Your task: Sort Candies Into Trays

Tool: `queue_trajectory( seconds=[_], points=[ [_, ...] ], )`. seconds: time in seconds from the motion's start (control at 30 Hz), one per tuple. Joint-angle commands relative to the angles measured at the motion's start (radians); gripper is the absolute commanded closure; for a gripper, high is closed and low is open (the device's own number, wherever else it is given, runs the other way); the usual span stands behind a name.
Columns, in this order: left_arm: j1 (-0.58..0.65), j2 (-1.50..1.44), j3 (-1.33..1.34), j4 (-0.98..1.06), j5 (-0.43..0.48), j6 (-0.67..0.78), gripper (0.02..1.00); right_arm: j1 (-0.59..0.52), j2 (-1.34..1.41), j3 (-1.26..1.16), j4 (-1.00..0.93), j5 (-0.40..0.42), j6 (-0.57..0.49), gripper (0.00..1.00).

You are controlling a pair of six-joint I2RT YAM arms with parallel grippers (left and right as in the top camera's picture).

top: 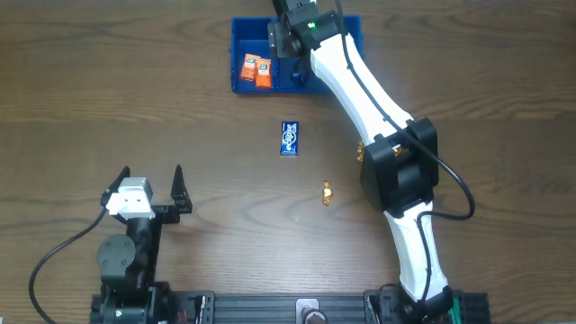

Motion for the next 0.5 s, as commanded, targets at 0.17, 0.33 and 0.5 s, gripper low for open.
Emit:
queue_trajectory(
  seconds=[0.17, 0.33, 0.5],
  points=[
    [0.003, -0.006, -0.015, -0.042, 0.008, 0.003, 0.02, -0.005, -0.085, 0.011, -0.065, -0.029, 0.011, 0.11],
    [0.003, -0.006, -0.015, -0.042, 0.008, 0.003, 0.023, 0.045, -0.222, 0.011, -0.238, -0.036, 0.035, 0.084],
    [0.003, -0.006, -0.015, -0.042, 0.009, 0.003, 0.02, 0.116, -0.251, -0.002, -0.434, -0.066, 0.15, 0.077]
  ],
)
